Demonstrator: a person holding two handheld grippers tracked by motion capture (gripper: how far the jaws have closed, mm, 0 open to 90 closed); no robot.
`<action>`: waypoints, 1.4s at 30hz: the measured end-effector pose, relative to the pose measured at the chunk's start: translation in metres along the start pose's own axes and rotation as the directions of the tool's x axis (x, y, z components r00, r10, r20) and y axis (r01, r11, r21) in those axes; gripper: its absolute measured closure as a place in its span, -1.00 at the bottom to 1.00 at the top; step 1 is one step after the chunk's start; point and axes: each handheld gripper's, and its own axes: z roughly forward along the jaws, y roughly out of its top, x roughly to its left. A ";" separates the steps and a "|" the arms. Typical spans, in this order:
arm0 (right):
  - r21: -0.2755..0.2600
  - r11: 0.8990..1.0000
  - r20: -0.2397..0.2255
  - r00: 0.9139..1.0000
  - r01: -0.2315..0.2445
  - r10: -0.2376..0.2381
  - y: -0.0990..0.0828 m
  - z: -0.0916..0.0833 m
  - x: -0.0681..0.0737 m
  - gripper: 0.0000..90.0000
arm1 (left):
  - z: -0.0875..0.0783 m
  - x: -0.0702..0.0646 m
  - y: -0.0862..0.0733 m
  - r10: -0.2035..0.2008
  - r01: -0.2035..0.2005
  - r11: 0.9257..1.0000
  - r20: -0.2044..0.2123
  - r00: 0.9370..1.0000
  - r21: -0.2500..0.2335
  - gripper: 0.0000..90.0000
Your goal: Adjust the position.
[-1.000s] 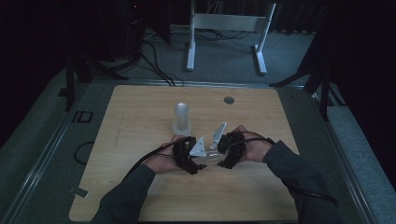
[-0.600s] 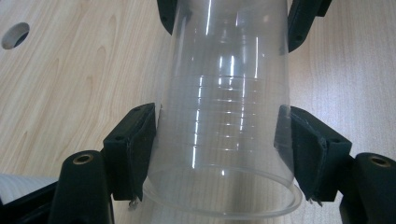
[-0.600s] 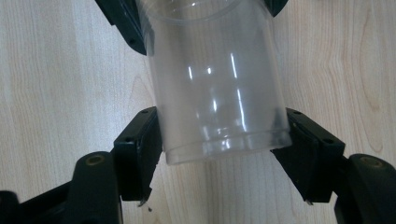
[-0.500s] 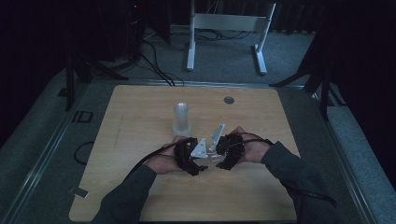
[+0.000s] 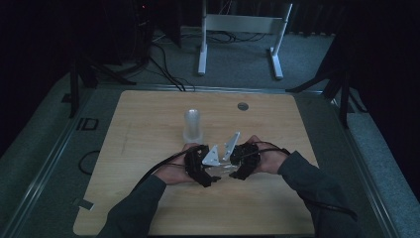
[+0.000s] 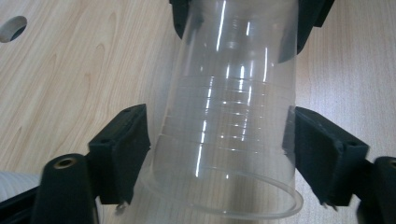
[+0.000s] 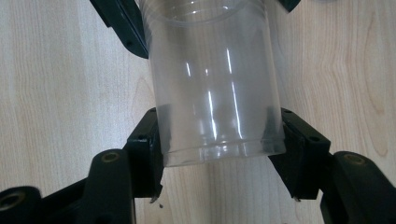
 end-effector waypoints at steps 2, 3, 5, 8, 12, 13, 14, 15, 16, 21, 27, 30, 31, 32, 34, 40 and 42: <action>-0.004 1.000 0.001 1.000 -0.007 0.007 -0.002 0.001 0.000 -0.08 | 0.000 0.000 0.001 -0.008 0.008 1.000 -0.003 1.000 0.002 -0.57; -0.004 1.000 0.000 1.000 -0.008 0.008 -0.002 0.001 0.000 -0.08 | 0.000 0.000 0.001 -0.013 0.013 1.000 -0.006 1.000 -0.003 -0.57; -0.006 1.000 0.002 1.000 -0.015 0.015 -0.003 0.001 0.000 -0.08 | 0.000 0.000 0.001 -0.018 0.018 1.000 -0.006 1.000 -0.012 -0.58; -0.007 1.000 0.007 1.000 -0.024 0.024 -0.004 0.001 -0.001 -0.08 | -0.001 0.001 0.002 -0.026 0.025 0.999 -0.009 1.000 -0.023 -0.58; -0.012 0.999 0.014 0.999 -0.041 0.042 -0.006 0.000 -0.002 -0.08 | -0.003 0.001 0.003 -0.033 0.032 0.999 -0.015 0.999 -0.036 -0.58; -0.009 0.999 0.017 0.999 -0.041 0.041 -0.007 0.000 -0.002 -0.08 | -0.003 0.001 0.003 -0.038 0.038 0.998 -0.018 0.999 -0.045 -0.59; -0.012 0.999 0.020 0.999 -0.048 0.048 -0.008 0.000 -0.003 -0.08 | -0.004 0.001 0.003 -0.037 0.036 0.998 -0.022 0.999 -0.048 -0.59; -0.014 0.999 0.023 0.998 -0.051 0.051 -0.009 0.000 -0.004 -0.08 | -0.005 0.002 0.003 -0.037 0.036 0.998 -0.022 0.999 -0.051 -0.59; -0.013 0.998 0.027 0.998 -0.057 0.057 -0.011 0.000 -0.004 -0.08 | -0.005 0.002 0.003 -0.039 0.037 0.998 -0.024 0.999 -0.054 -0.59; -0.015 0.996 0.034 0.996 -0.083 0.084 -0.015 0.001 -0.005 -0.08 | -0.008 0.005 0.003 -0.047 0.045 0.996 -0.034 0.998 -0.071 -0.59; -0.040 0.990 0.045 0.989 -0.137 0.139 -0.030 0.003 -0.009 -0.08 | -0.014 0.009 0.000 -0.077 0.073 0.992 -0.034 0.996 -0.104 -0.59; -0.052 0.987 0.046 0.987 -0.152 0.154 -0.034 0.003 -0.010 -0.08 | -0.015 0.011 -0.002 -0.091 0.086 0.990 -0.041 0.995 -0.109 -0.59; -0.052 0.987 0.046 0.987 -0.152 0.154 -0.034 0.003 -0.010 -0.08 | -0.015 0.011 -0.002 -0.091 0.086 0.990 -0.041 0.995 -0.109 -0.59; -0.059 0.985 0.045 0.986 -0.161 0.163 -0.036 0.003 -0.010 -0.08 | -0.016 0.012 -0.005 -0.104 0.099 0.988 -0.043 0.994 -0.117 -0.59; -0.089 0.980 0.050 0.981 -0.180 0.185 -0.042 0.002 -0.012 -0.08 | -0.017 0.013 -0.007 -0.120 0.114 0.985 -0.043 0.992 -0.127 -0.59; -0.135 0.968 0.057 0.974 -0.212 0.221 -0.049 0.001 -0.013 -0.08 | -0.017 0.017 -0.013 -0.156 0.150 0.978 -0.030 0.987 -0.145 -0.58; -0.155 0.962 0.058 0.971 -0.223 0.234 -0.054 0.002 -0.013 -0.08 | -0.018 0.019 -0.016 -0.171 0.165 0.975 -0.028 0.985 -0.152 -0.58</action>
